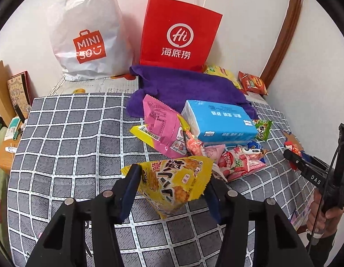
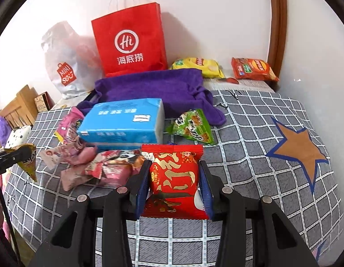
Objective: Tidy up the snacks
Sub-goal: 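Carry the red packet in the right tool while the left tool carries the yellow bag to the purple towel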
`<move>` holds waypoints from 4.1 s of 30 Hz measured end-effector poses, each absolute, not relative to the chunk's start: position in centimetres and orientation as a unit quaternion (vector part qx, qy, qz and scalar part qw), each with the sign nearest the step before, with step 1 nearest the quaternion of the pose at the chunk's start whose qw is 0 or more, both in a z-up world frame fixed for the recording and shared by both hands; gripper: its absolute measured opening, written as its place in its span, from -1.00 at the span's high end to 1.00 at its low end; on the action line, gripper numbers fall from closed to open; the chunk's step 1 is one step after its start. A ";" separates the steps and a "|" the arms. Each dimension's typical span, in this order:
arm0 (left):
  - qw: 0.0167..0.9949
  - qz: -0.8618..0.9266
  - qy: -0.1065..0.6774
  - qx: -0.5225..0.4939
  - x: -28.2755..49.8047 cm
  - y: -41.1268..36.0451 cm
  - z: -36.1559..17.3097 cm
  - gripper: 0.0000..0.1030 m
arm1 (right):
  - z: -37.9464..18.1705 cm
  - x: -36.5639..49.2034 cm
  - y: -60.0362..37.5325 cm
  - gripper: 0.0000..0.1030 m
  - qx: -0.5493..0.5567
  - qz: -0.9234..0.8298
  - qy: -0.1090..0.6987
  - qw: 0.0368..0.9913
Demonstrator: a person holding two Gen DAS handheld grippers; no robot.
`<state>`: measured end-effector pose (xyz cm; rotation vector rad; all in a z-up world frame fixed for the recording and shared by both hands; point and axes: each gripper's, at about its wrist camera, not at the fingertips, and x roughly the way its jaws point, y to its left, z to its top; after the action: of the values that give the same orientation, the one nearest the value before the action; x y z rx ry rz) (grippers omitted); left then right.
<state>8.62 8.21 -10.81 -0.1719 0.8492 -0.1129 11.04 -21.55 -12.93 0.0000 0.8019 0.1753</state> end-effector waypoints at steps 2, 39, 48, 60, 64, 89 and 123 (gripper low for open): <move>0.907 -0.053 0.410 -0.085 8.5 8.3 -10.5 0.02 | -12.6 10.9 -21.3 0.19 0.000 0.090 0.388 0.917; 0.915 -0.094 0.388 -0.063 15.5 4.6 -3.6 0.11 | -6.5 16.9 -18.9 0.19 -0.010 0.110 0.385 0.916; 0.912 -0.113 0.392 -0.045 18.8 2.9 -2.8 0.40 | -5.9 20.3 -18.7 0.19 -0.009 0.111 0.389 0.915; 0.891 -0.096 0.436 -0.082 20.3 5.2 -7.1 -0.38 | -7.2 21.4 -18.3 0.19 -0.012 0.121 0.393 0.911; 0.883 -0.094 0.451 -0.088 20.2 5.0 -8.9 -0.48 | -8.2 21.6 -18.2 0.19 -0.014 0.118 0.403 0.908; 0.875 -0.117 0.460 -0.100 20.4 4.6 -11.7 0.35 | -10.7 21.4 -19.4 0.19 0.000 0.095 0.427 0.899; 0.913 -0.102 0.391 -0.056 27.9 4.5 -3.0 0.37 | -4.8 30.9 -16.0 0.19 -0.018 0.125 0.386 0.914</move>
<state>27.88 4.49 -3.04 -0.1152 0.8062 -0.2110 30.94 -15.95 -4.76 -0.0375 0.7953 0.2579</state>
